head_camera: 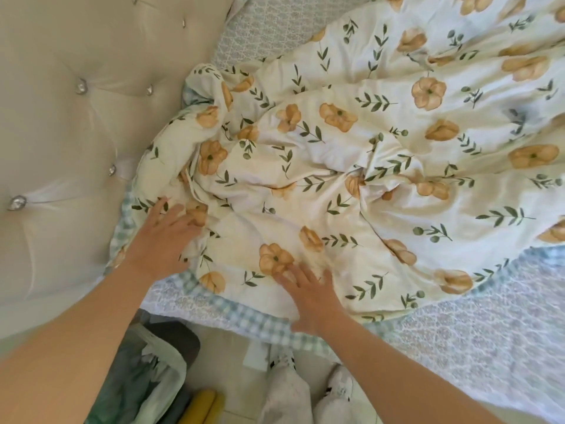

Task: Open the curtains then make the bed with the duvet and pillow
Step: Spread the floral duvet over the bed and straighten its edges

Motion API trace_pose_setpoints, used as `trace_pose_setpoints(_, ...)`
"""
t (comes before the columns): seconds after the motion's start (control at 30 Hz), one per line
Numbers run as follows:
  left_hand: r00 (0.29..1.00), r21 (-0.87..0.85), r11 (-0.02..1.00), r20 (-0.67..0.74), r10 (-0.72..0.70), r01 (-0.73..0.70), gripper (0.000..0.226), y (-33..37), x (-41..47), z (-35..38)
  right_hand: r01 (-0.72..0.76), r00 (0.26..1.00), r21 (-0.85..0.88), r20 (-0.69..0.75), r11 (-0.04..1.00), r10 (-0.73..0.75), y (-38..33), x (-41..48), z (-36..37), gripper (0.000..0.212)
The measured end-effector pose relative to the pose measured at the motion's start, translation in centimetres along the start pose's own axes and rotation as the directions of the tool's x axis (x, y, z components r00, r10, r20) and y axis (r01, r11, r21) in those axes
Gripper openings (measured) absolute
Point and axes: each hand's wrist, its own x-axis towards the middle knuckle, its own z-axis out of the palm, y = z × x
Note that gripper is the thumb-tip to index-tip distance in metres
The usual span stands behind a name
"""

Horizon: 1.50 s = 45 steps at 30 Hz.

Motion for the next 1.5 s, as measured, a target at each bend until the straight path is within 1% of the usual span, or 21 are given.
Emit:
trace_pose_setpoints(0.07,0.977,0.163,0.985,0.195,-0.089,0.057,0.096,0.1,-1.4,0.3,-0.086,0.996,-0.072,-0.028,0.994,0.085,1.0,-0.9,1.0,0.104)
trace_pose_setpoints(0.13,0.956,0.262,0.96,0.246,-0.162,0.095,0.104,0.1,-2.5,0.2,-0.153,0.984,-0.075,-0.107,0.985,0.145,2.4,-1.8,1.5,0.102)
trace_pose_setpoints(0.23,0.983,0.179,0.97,0.043,-0.176,0.166,0.103,0.3,-2.8,-0.6,-0.186,0.965,-0.063,-0.201,0.981,0.17,3.8,-2.1,1.4,0.093)
trace_pose_setpoints(0.3,0.976,0.13,0.971,-0.108,-0.188,0.202,0.086,0.7,-2.5,-0.4,-0.211,0.96,-0.056,-0.2,0.976,0.196,4.2,-2.2,1.3,0.089)
trace_pose_setpoints(0.4,0.964,0.162,0.974,0.187,-0.189,0.159,0.05,1.2,-2.7,-1.4,-0.271,0.949,-0.128,-0.203,0.954,0.242,4.5,-2.2,1.5,0.092)
trace_pose_setpoints(0.47,0.908,-0.026,0.984,0.392,-0.15,0.174,0.038,0.7,-3.0,-1.1,-0.328,0.929,-0.148,-0.231,0.933,0.289,4.8,-2.2,1.6,0.09)
trace_pose_setpoints(0.57,0.841,-0.324,0.881,0.524,-0.136,0.345,0.042,-0.2,-4.0,0.0,-0.354,0.914,-0.168,-0.271,0.92,0.303,5.4,-2.0,1.0,0.069)
trace_pose_setpoints(0.63,0.905,-0.428,0.847,0.405,-0.131,0.314,0.048,0.2,-4.8,1.1,-0.384,0.908,-0.198,-0.261,0.902,0.329,5.9,-2.1,-0.3,0.055)
trace_pose_setpoints(0.7,0.971,-0.449,0.864,0.171,-0.165,0.226,0.056,1.0,-5.6,2.5,-0.444,0.89,-0.217,-0.223,0.869,0.399,6.5,-2.2,-1.8,0.033)
trace_pose_setpoints(0.77,0.967,-0.519,0.818,0.072,-0.246,0.247,0.068,2.6,-5.5,3.5,-0.545,0.838,-0.209,-0.174,0.812,0.517,7.6,-2.8,-2.9,0.016)
trace_pose_setpoints(0.87,0.95,-0.684,0.681,0.054,-0.308,0.26,0.064,4.9,-3.7,3.2,-0.649,0.76,-0.175,-0.103,0.74,0.642,10.6,-4.8,-2.9,0.022)
trace_pose_setpoints(0.93,0.977,-0.785,0.606,-0.003,-0.212,0.129,0.051,5.4,-2.4,2.2,-0.639,0.753,-0.238,-0.003,0.731,0.658,11.4,-6.4,-2.8,0.034)
trace_pose_setpoints(1.03,0.991,-0.818,0.573,-0.017,-0.129,0.06,0.058,3.9,-2.4,2.3,-0.573,0.751,-0.297,0.183,0.764,0.634,11.0,-6.9,-1.9,0.037)
trace_pose_setpoints(1.07,0.987,-0.813,0.571,0.028,-0.156,0.113,0.056,2.9,-3.1,2.9,-0.554,0.748,-0.265,0.259,0.789,0.612,10.5,-6.5,-1.8,0.035)
trace_pose_setpoints(1.13,0.942,-0.755,0.577,0.162,-0.294,0.31,0.035,0.7,-4.4,4.1,-0.463,0.796,-0.101,0.389,0.881,0.463,9.7,-5.5,-1.0,0.043)
trace_pose_setpoints(1.2,0.882,-0.618,0.631,0.3,-0.363,0.469,0.017,-0.4,-4.9,4.7,-0.335,0.884,0.073,0.369,0.939,0.287,8.3,-5.1,-0.4,0.057)
trace_pose_setpoints(1.27,0.875,-0.477,0.737,0.332,-0.353,0.479,0.031,0.7,-3.9,3.7,-0.301,0.931,0.248,0.285,0.921,0.227,7.2,-5.1,0.0,0.051)
trace_pose_setpoints(1.33,0.911,-0.389,0.828,0.255,-0.323,0.403,0.057,2.9,-2.8,2.4,-0.283,0.949,0.366,0.241,0.887,0.204,6.3,-5.0,0.3,0.04)
trace_pose_setpoints(1.37,0.933,-0.41,0.84,0.204,-0.297,0.356,0.065,4.2,-2.3,1.7,-0.28,0.95,0.395,0.243,0.875,0.194,6.0,-5.1,0.5,0.04)
trace_pose_setpoints(1.43,0.973,-0.531,0.817,0.081,-0.215,0.224,0.076,6.8,-1.2,0.2,-0.279,0.954,0.424,0.226,0.861,0.198,6.0,-5.7,0.4,0.049)
trace_pose_setpoints(1.5,0.986,-0.598,0.798,-0.074,-0.15,0.076,0.073,9.7,-0.3,-1.7,-0.271,0.962,0.491,0.155,0.828,0.223,6.8,-6.7,0.0,0.052)
